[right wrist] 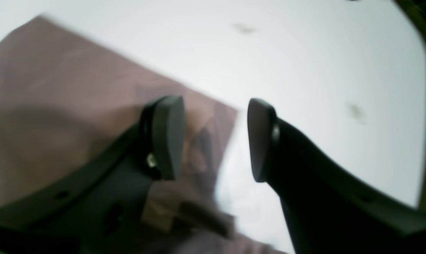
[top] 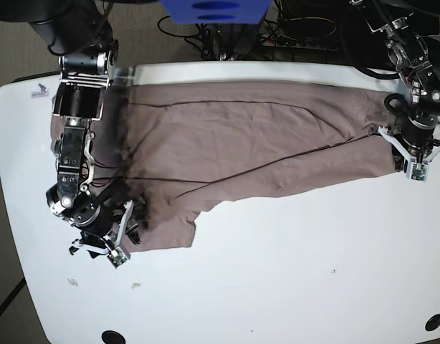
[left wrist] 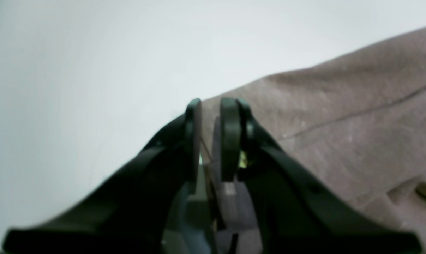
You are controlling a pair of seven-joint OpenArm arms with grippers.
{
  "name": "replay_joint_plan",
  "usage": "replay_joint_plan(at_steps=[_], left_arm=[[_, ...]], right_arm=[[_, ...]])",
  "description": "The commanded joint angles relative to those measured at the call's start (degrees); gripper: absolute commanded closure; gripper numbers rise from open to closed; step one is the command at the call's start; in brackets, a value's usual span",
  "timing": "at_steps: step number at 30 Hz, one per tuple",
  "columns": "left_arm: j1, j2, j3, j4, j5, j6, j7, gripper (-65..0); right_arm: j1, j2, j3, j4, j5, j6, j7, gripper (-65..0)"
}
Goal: Fold the T-shirt properly
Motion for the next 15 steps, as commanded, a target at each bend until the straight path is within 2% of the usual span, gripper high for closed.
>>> replay_joint_plan(at_steps=[1,6,10,12,15], left_arm=[[-1.1,-0.8,-0.7,0.1,-0.4,0.1,-1.2,-12.3],[-2.5,-1.0,-1.1,-1.4,-0.4,0.0,-1.0,-17.6],[-3.1,-1.1,-0.8,-1.9,-0.5,-0.2,-0.4,-20.2],[-3.6,-1.4,-0.4,-0.8,-0.7,-0.5,0.6,-24.6],[-3.8,-1.6,-0.3,-0.8,-0.6,-0.5,0.6,-28.3]], right_arm=[[-0.1,1.0,0.5,5.1,2.2,-0.9,0.6,-27.4],[-5.4,1.3,0.7,14.1,6.0,-0.9,-1.6,-24.0],[-8.0,1.2,-0.3,18.8,6.5,-0.9,-2.7,-19.4],[-11.3,1.0,-0.7,24.0,5.8,-0.9,-3.0,-15.0],[-11.2,0.8,-0.9,24.8,5.1,-0.9,-3.0,-15.6]])
